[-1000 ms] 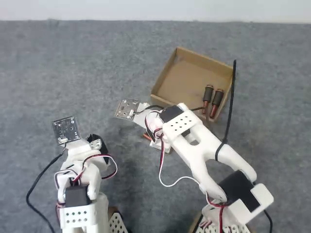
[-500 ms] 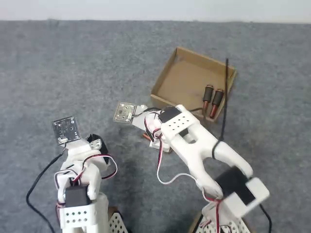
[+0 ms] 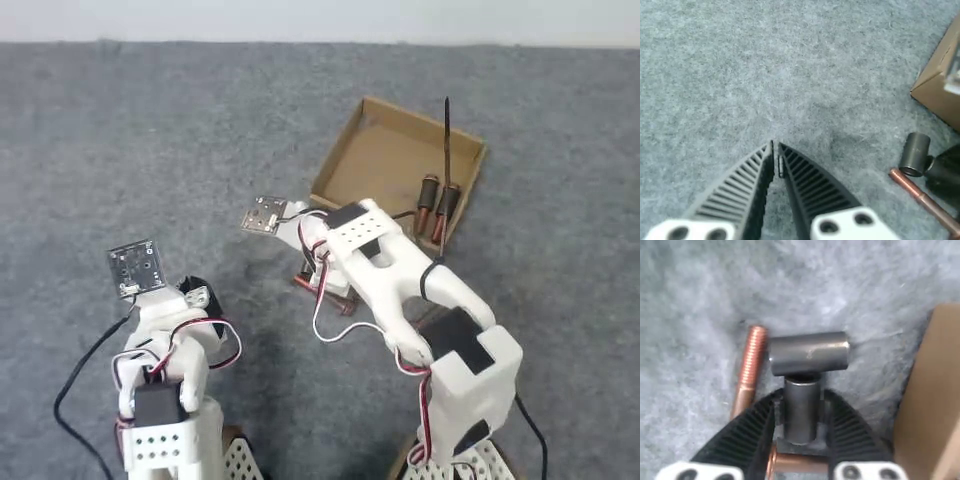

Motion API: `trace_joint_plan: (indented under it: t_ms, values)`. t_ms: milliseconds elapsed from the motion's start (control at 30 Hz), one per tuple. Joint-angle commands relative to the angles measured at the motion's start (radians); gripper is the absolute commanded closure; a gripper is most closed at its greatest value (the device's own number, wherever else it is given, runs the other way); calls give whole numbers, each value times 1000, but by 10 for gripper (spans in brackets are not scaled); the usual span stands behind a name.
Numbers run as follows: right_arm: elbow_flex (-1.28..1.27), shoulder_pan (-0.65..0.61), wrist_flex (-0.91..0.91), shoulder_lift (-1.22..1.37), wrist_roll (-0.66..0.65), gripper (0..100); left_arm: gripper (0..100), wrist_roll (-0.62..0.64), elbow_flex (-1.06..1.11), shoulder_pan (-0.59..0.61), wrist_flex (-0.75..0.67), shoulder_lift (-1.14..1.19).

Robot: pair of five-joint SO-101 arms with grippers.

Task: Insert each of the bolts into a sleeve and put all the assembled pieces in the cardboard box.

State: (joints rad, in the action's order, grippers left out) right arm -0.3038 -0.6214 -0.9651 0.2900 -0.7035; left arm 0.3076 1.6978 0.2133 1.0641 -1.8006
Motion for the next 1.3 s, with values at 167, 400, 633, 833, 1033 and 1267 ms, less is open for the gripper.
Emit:
trace_joint_plan:
  t_ms: [167, 400, 633, 833, 1033, 1267]
  values:
    - [41, 16, -48, -15, 87, 991, 988, -12, -13, 5, 3, -23]
    - [117, 108, -220, -191, 273, 991, 988, -12, -13, 5, 2, -23]
    - [31, 205, -326, -360, 368, 991, 988, -12, -13, 5, 2, -23]
    - [-114, 314, -364, -506, 448, 991, 988, -12, -13, 5, 2, -23]
    - [-333, 437, -251, -636, 480, 991, 988, -12, -13, 5, 2, -25]
    - [-548, 595, -143, -748, 529, 991, 988, -12, -13, 5, 2, -25]
